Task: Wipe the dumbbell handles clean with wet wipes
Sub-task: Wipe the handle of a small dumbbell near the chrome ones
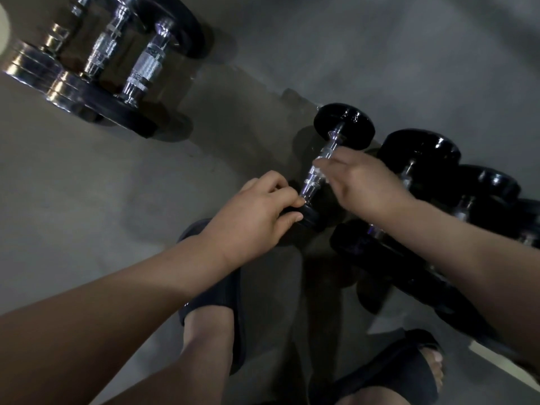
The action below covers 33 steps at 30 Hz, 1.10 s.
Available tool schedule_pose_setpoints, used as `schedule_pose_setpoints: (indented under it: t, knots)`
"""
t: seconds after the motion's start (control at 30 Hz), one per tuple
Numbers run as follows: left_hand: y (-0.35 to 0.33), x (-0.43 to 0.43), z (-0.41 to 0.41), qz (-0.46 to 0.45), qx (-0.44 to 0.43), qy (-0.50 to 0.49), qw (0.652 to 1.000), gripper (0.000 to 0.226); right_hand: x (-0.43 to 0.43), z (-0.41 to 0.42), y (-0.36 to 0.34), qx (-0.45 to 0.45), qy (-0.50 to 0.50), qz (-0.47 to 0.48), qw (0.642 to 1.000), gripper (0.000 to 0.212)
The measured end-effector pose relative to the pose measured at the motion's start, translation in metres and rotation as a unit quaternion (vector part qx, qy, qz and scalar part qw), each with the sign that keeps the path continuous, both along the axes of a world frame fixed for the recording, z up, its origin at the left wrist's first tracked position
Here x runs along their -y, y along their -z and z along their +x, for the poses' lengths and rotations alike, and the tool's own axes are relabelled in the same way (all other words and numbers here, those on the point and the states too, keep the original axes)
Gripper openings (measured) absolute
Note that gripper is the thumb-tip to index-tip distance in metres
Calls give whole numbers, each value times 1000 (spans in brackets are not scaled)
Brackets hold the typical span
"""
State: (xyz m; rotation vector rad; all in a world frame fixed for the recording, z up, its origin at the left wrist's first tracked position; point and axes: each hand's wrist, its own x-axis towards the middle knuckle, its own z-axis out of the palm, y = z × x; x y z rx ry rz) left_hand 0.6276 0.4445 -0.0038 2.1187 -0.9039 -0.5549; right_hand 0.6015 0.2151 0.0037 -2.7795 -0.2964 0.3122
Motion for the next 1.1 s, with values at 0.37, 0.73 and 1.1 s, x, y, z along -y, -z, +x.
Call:
schedule_pose_setpoints:
  t: [0.37,0.73,1.1]
  knots:
    - [-1,0,-3,7,21,-7,1000,20,-5,-6,-1,-12,-41,27,999,31]
    - [-11,6,-14,26,44,36,998,34,10,3,-3,-20,53,-91,994,32]
    - [-16,6,-12,35,36,41,998,41,9,12,-3,-38,102,-149,983,23]
